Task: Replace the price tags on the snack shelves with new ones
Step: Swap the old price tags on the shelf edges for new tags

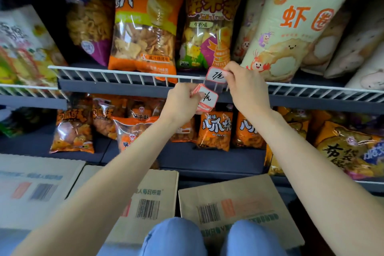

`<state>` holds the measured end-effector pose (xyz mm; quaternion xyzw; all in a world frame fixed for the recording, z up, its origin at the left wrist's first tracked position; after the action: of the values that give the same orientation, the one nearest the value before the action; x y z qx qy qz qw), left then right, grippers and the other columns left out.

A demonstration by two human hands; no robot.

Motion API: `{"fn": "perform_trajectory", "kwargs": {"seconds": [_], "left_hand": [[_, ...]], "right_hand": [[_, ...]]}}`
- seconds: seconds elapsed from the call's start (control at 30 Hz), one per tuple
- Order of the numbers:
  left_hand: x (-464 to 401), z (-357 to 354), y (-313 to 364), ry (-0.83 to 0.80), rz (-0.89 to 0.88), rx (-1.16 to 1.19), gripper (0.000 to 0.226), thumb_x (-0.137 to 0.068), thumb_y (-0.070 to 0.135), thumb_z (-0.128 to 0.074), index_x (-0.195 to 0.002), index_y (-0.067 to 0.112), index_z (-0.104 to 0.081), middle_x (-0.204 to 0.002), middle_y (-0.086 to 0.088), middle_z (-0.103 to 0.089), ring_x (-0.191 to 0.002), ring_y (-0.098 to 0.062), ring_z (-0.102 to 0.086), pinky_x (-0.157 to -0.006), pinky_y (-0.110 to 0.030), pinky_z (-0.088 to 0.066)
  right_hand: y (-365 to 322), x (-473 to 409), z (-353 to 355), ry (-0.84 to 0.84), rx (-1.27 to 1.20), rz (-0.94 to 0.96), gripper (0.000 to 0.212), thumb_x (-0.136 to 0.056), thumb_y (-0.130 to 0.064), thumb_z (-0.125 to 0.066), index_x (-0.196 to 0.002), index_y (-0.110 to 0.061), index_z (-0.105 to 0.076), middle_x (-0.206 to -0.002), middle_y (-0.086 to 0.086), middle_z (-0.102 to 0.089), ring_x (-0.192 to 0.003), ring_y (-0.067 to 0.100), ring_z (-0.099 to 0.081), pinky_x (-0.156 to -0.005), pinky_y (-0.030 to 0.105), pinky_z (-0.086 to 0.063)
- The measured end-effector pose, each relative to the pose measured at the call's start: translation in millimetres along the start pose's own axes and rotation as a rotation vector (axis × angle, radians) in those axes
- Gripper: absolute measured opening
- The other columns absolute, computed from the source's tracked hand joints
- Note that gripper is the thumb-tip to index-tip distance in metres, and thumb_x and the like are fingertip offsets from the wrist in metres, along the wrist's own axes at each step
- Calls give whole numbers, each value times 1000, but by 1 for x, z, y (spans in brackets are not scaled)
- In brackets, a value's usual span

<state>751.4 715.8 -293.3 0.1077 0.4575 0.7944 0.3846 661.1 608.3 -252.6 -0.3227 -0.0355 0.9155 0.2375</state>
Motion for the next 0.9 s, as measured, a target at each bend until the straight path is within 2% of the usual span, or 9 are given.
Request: {"fn": "perform_trajectory", "kwargs": {"seconds": [0.1, 0.23, 0.33, 0.4, 0.5, 0.6, 0.73, 0.8, 0.9], "left_hand": [[-1, 0, -1, -37, -34, -19, 24, -96, 18, -49, -112, 12, -65, -95, -8, -71, -82, -18, -67, -61, -20, -49], [-1, 1, -4, -62, -52, 22, 26, -97, 14, -48, -117, 10, -62, -105, -7, -69, -81, -12, -65, -53, -4, -48], [0, 0, -5, -88, -59, 16, 28, -96, 13, -48, -122, 12, -60, -103, -7, -68, -76, -12, -63, -51, -3, -46], [-1, 3, -5, -102, -66, -26, 29, -96, 14, -49, -124, 14, -59, -101, -4, -68, -73, -13, -65, -53, -8, -49], [-7, 6, -5, -127, -82, -92, 25, -96, 15, -50, -118, 13, -62, -97, -7, -70, -76, -16, -68, -65, -24, -57], [-9, 7, -2, -146, -91, -131, 20, -95, 15, -50, -109, 12, -64, -93, -5, -67, -74, -14, -65, -60, -21, -54], [-8, 7, -1, -160, -100, -159, 17, -95, 17, -51, -103, 12, -65, -97, -9, -69, -85, -24, -68, -74, -41, -56], [-8, 7, -2, -153, -99, -148, 13, -95, 17, -50, -96, 15, -64, -95, -9, -70, -83, -24, -68, -71, -38, -55], [-7, 7, -2, -141, -102, -151, 17, -96, 16, -50, -102, 13, -65, -98, -7, -69, -84, -21, -67, -69, -32, -54]], "right_hand": [[-1, -2, 0, 10, 43, 4, 23, -99, -27, -40, -107, -15, -58, -93, 9, -67, -82, 29, -61, -57, 27, -30], [-4, -2, -3, 21, 56, 24, 26, -98, -23, -44, -114, -14, -63, -105, 7, -58, -89, 25, -58, -64, 30, -40], [-4, -2, 1, 76, 20, 39, 24, -95, -20, -50, -111, -11, -66, -103, 7, -56, -91, 23, -55, -64, 30, -40], [-4, -4, 0, 74, 21, 78, 24, -94, -18, -53, -111, -10, -67, -102, 7, -57, -93, 24, -55, -64, 31, -43], [-5, -6, 0, 80, 39, 151, 22, -89, -13, -60, -108, -8, -68, -94, 9, -59, -90, 26, -56, -59, 33, -46], [-4, -6, 4, 132, 35, 186, 20, -83, -9, -67, -102, -5, -70, -86, 11, -60, -83, 28, -57, -55, 29, -41], [-8, -6, -6, 96, 85, 258, 19, -81, -7, -69, -99, -10, -72, -85, 9, -64, -84, 31, -55, -67, 39, -40], [-7, -4, -7, 104, 101, 245, 19, -85, -11, -65, -103, -14, -69, -87, 6, -66, -86, 29, -55, -72, 40, -39], [-5, 0, -1, 152, 108, 233, 9, -84, -14, -66, -93, -14, -65, -80, 4, -67, -82, 27, -54, -70, 36, -37]]}}
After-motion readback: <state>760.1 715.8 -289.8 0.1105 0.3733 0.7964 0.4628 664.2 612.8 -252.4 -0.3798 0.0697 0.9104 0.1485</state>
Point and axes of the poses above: each hand's wrist, its own x-axis away from the middle knuckle, its own z-axis out of the back of the hand, y = z × x, the point moved 7 cm from there along -x, towards the middle knuckle
